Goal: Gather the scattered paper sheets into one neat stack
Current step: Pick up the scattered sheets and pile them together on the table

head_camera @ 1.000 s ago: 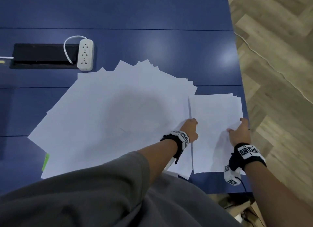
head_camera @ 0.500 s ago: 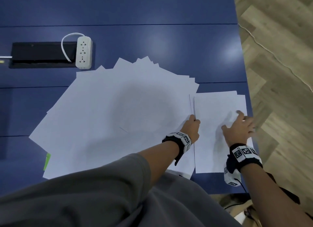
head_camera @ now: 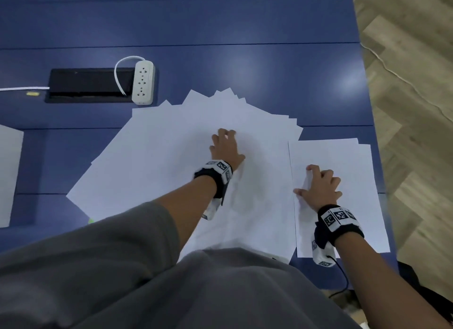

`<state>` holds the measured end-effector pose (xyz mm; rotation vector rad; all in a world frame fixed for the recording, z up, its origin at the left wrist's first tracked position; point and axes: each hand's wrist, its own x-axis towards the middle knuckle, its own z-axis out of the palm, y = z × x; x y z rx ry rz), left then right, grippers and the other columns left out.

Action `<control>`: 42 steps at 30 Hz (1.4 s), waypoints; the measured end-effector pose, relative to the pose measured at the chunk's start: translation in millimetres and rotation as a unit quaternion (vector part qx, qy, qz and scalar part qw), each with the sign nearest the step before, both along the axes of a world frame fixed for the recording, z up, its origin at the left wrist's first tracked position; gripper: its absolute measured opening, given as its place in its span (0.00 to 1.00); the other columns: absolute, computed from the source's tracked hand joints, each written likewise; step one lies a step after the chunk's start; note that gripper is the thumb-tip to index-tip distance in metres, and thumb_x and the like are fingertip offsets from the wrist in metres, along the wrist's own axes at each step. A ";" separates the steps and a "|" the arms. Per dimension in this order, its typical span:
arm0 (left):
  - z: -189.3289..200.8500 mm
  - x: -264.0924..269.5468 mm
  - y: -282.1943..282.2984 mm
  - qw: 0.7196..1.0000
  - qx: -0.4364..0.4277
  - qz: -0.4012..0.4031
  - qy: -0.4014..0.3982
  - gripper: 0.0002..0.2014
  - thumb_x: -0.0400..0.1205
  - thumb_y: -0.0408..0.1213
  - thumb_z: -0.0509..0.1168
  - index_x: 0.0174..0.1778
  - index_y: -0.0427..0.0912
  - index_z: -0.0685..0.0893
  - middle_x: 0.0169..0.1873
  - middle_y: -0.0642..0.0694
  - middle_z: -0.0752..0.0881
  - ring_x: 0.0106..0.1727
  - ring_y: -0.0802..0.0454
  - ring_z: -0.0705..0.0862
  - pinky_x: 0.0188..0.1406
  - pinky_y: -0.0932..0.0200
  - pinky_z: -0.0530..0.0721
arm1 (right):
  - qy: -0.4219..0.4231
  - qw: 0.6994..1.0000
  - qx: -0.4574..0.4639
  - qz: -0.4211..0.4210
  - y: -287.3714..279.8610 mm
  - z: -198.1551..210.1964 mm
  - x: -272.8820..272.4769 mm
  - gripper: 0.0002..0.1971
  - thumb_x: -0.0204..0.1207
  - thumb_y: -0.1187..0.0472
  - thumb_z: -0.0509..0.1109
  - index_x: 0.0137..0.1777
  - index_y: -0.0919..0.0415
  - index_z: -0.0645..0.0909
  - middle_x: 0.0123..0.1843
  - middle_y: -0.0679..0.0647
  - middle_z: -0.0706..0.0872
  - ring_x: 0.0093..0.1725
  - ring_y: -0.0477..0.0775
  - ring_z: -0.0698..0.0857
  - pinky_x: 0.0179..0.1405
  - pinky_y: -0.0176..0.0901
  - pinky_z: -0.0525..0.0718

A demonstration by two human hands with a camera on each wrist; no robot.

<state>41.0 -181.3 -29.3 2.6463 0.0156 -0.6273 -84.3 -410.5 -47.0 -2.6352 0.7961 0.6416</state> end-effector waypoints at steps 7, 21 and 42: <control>-15.1 2.5 14.9 0.986 0.150 -0.069 0.011 0.51 0.59 0.58 0.80 0.71 0.37 0.64 0.69 0.41 0.64 0.65 0.40 0.67 0.55 0.52 0.74 | 0.007 1.000 -0.019 -0.008 6.3 -1.0 -0.5 0.32 0.70 0.51 0.77 0.70 0.46 0.65 0.63 0.56 0.66 0.62 0.61 0.66 0.50 0.56 0.73; 0.1 11.1 22.7 0.994 -0.095 0.013 0.060 0.15 0.80 0.34 0.62 0.63 0.38 0.77 0.60 0.38 0.81 0.63 0.38 0.78 0.63 0.46 0.77 | 0.021 0.999 -0.007 -0.035 18.3 4.5 2.2 0.32 0.71 0.54 0.75 0.72 0.49 0.64 0.65 0.58 0.65 0.66 0.62 0.65 0.55 0.61 0.74; 40.6 -5.7 197.1 0.872 -0.287 0.392 -0.064 0.15 0.81 0.29 0.64 0.65 0.33 0.81 0.61 0.38 0.85 0.61 0.42 0.83 0.59 0.56 0.79 | 0.012 0.962 0.025 0.272 188.7 20.6 -6.5 0.45 0.65 0.28 0.67 0.76 0.53 0.60 0.72 0.56 0.65 0.70 0.60 0.64 0.63 0.61 0.68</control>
